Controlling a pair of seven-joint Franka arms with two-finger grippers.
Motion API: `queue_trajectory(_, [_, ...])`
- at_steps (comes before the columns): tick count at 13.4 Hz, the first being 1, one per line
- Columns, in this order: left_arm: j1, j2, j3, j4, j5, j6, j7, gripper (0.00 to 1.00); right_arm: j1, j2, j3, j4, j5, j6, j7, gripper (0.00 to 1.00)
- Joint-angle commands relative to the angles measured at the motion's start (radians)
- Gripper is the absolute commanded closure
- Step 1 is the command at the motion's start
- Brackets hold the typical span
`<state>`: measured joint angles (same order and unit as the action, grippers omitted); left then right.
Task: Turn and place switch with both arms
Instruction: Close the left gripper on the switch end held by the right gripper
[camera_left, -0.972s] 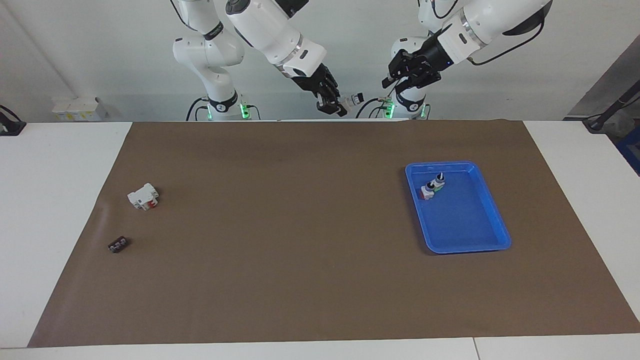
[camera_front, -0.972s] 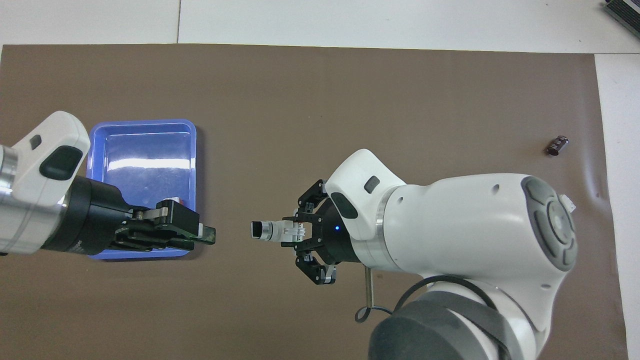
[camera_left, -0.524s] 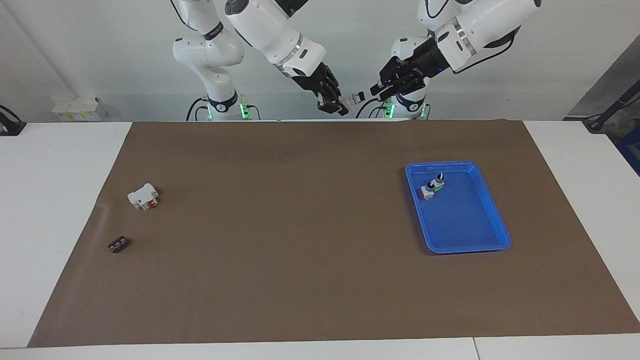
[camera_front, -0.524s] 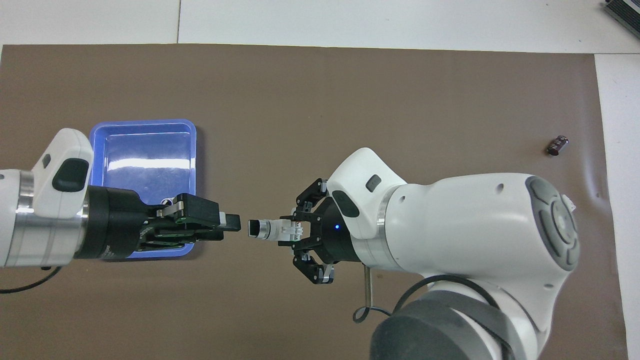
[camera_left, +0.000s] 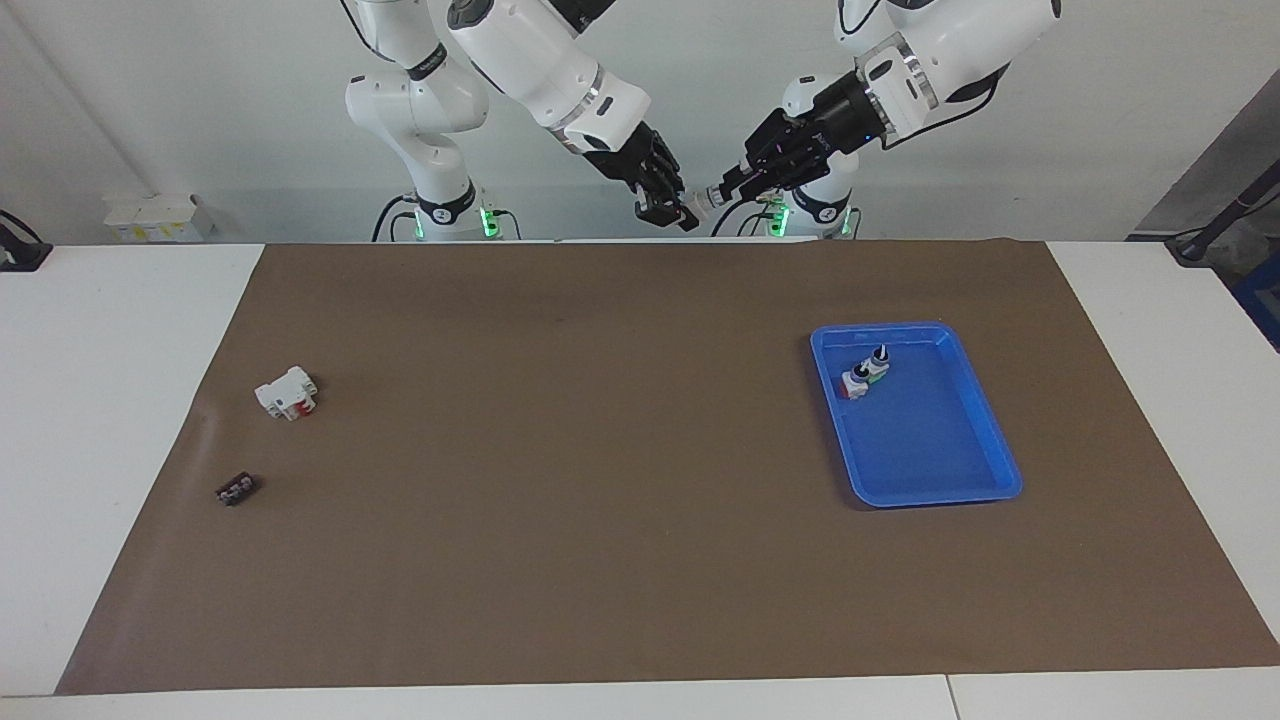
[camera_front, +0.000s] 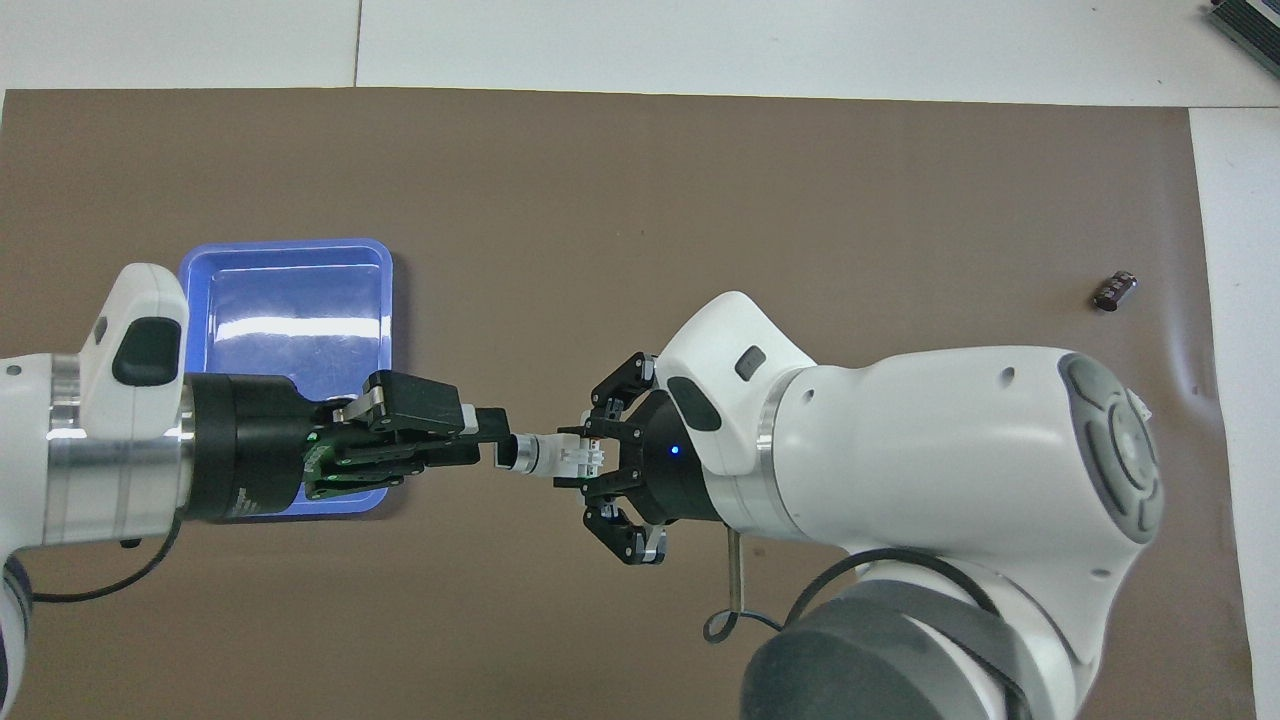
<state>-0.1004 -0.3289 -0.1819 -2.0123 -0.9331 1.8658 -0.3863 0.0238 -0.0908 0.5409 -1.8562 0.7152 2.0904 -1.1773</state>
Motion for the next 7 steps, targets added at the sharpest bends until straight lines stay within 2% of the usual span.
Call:
queue_trajectory(1, [-0.018,-0.032,0.004,-0.045,-0.023,0.042,-0.009,0.65,-0.008,-0.010,0.008,0.000,0.023,0.016,0.025,1.00])
queue_trajectory(7, [-0.035,-0.032,0.002,-0.048,-0.023,0.024,-0.009,0.72,-0.008,-0.010,0.008,0.000,0.023,0.016,0.028,1.00])
